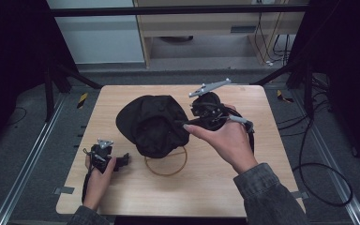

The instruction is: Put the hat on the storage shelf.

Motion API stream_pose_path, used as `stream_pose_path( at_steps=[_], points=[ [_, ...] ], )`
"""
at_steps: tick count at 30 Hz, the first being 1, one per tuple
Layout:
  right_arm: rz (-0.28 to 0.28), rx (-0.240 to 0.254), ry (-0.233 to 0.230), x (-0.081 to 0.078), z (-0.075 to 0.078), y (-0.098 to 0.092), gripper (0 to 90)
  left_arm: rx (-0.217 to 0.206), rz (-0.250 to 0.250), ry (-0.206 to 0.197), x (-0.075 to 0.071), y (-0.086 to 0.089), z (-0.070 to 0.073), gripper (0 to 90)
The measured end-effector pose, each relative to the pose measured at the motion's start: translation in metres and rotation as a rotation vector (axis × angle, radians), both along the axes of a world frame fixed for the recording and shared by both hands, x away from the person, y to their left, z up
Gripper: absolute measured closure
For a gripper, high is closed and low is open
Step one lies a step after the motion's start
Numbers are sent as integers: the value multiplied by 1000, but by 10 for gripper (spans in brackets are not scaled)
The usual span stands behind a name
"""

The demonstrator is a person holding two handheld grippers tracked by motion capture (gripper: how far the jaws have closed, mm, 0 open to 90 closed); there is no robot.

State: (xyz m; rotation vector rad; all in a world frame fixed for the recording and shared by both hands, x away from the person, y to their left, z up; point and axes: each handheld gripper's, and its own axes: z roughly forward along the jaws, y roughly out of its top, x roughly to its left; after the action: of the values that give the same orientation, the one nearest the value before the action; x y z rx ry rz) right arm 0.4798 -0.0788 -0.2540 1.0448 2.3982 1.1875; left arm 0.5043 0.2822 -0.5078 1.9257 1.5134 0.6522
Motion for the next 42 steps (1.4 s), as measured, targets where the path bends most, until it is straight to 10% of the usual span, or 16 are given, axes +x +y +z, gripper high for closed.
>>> stream_pose_path(
  at_steps=[42],
  points=[
    [-180,59,-90,-11,2,-78,99,0,-2,-2,0,0,0,0]
  ],
)
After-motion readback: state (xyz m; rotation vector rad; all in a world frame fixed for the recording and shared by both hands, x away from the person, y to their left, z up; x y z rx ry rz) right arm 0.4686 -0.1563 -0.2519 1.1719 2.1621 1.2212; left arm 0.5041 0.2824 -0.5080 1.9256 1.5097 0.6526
